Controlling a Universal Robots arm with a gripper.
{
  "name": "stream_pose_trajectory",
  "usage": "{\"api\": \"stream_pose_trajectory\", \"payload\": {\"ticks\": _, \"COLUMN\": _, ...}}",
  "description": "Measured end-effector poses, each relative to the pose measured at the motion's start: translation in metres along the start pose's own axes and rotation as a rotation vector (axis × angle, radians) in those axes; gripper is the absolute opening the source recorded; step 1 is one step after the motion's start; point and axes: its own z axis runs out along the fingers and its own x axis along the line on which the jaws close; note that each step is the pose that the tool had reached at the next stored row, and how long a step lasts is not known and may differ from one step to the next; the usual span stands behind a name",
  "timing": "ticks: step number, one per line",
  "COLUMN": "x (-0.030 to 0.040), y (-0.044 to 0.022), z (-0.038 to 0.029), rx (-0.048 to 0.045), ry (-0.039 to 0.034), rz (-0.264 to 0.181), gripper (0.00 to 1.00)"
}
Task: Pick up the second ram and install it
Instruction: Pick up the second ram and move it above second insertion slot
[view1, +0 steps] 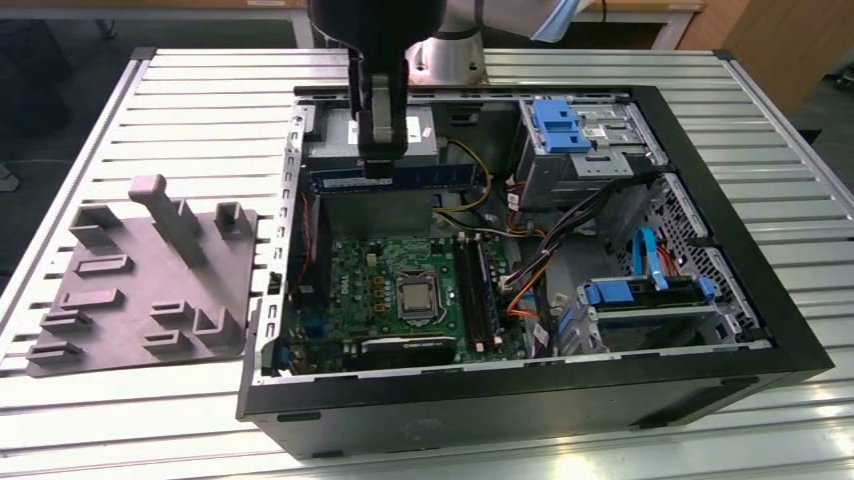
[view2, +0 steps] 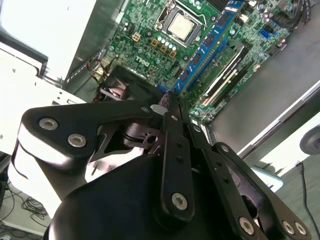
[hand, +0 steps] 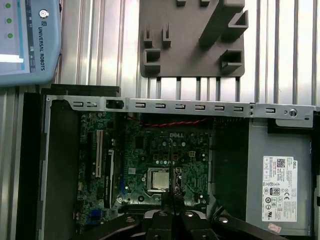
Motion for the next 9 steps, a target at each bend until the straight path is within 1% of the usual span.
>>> {"api": "stream_pose_trajectory", "payload": {"ticks": 9, "x": 0.0003, "y": -0.0112, "z": -0.0001, "rx": 0.0, "ry": -0.0002, "rz": 0.001, "gripper": 0.12}}
